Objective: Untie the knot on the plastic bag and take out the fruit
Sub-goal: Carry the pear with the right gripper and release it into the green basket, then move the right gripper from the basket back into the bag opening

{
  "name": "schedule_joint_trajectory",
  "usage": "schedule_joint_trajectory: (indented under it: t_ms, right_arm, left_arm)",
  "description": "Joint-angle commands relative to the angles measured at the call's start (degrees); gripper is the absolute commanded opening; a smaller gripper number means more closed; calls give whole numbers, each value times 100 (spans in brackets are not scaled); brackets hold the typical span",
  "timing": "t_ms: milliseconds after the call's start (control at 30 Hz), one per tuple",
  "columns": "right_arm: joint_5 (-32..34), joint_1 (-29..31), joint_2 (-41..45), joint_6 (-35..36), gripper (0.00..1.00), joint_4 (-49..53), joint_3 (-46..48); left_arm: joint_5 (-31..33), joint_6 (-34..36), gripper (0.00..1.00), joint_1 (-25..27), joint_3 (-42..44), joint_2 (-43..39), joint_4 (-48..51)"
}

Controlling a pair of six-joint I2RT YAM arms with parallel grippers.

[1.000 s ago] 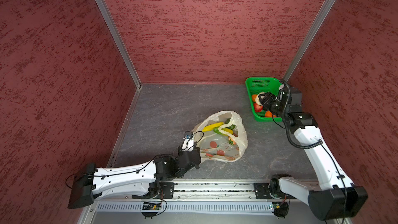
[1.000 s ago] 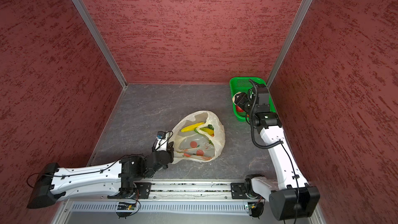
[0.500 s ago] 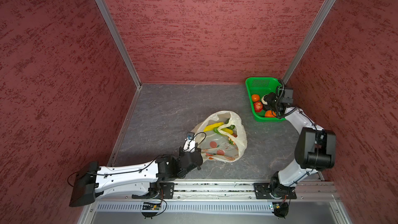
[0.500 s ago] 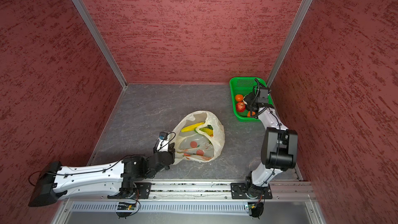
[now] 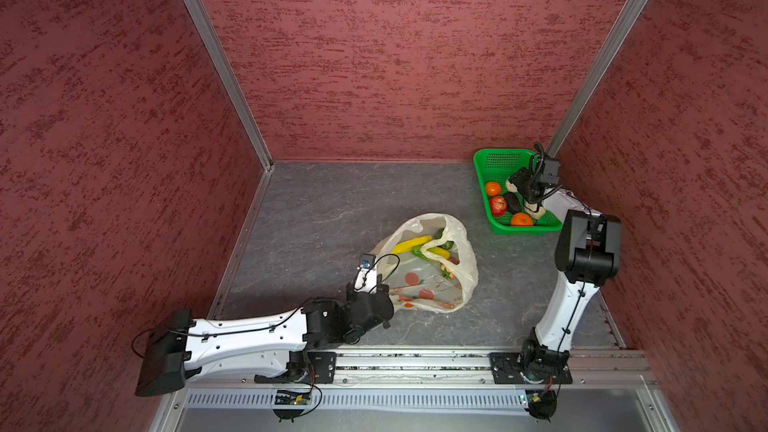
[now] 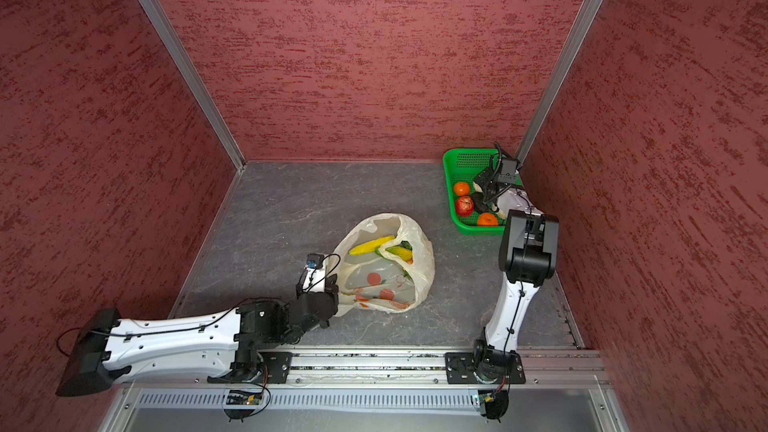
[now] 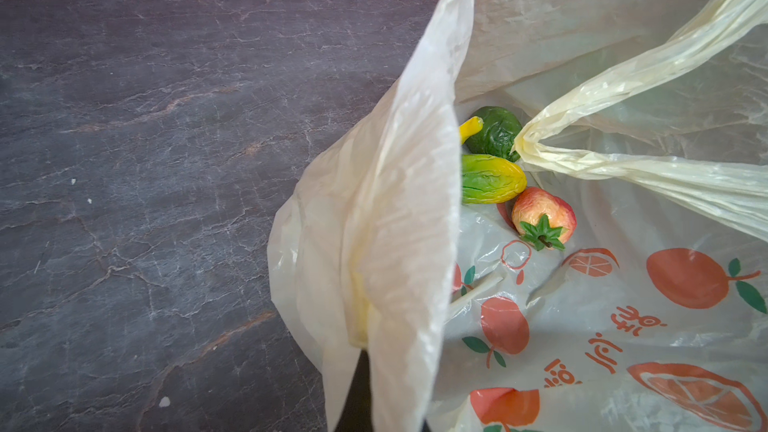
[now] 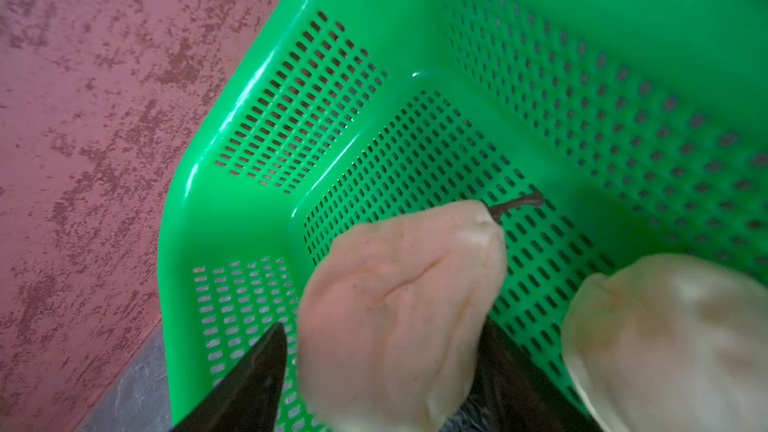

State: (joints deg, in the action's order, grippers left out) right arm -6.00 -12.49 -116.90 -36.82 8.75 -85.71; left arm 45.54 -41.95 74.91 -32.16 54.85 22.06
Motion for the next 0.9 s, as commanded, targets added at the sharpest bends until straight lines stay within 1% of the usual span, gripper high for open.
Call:
schedule_joint_trajectory:
  t_ms: [0, 67, 200, 467, 667, 867]
  right_arm:
    - [213, -37, 23, 104, 82, 124, -163]
    - [223, -34, 55, 121, 85, 152, -150]
    - [213, -41, 181, 188, 87, 191, -108]
    - [27, -24, 649, 344, 88, 191, 276]
    - [-273, 103, 1386, 432, 88, 320, 852]
    - [-427, 432, 2330, 566, 88, 687, 1407]
  left_arm:
    - [181, -102, 0, 25, -159, -25, 124]
    - [199, -116, 0, 23, -151, -40, 138]
    - [210, -112, 0, 32, -138, -53, 127]
    - [222, -75, 0, 50, -96, -88, 95]
    - [236, -47, 0, 76, -31, -214, 95]
    - [269, 9, 0, 76, 41, -322, 95]
